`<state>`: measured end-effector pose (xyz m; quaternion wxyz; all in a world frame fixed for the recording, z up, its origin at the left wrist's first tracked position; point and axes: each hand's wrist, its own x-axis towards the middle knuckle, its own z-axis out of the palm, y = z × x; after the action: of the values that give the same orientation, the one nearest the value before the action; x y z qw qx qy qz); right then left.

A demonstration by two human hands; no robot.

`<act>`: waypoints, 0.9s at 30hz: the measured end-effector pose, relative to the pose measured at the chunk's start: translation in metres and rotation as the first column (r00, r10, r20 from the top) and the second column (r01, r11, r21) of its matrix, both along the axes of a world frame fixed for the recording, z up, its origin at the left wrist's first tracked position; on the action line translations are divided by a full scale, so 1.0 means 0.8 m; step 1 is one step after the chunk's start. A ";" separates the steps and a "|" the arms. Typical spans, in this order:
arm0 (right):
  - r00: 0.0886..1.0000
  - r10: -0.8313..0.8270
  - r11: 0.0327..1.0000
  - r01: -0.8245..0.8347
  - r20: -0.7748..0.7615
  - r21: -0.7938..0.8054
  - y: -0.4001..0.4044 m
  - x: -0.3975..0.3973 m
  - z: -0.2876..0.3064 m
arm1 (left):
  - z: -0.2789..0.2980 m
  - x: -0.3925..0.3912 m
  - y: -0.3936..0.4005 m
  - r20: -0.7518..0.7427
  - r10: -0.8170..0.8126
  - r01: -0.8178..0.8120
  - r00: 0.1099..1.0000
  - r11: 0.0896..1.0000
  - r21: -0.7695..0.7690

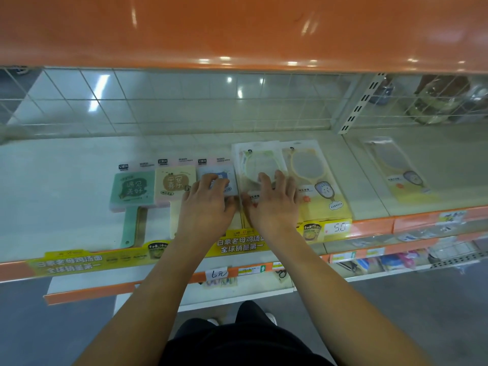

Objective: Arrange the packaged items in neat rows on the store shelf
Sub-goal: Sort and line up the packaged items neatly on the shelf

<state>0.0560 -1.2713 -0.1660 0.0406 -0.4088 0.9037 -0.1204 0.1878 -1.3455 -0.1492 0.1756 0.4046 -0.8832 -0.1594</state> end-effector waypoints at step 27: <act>0.997 -0.031 0.965 0.047 0.066 -0.259 0.043 -0.032 0.012 | 0.007 -0.058 0.013 0.044 -0.176 0.176 0.983 0.984 0.006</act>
<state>0.0303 -1.2373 -0.1563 0.0118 -0.3890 0.8863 -0.2511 0.1415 -1.3348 -0.1440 0.1410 0.3285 -0.9190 -0.1661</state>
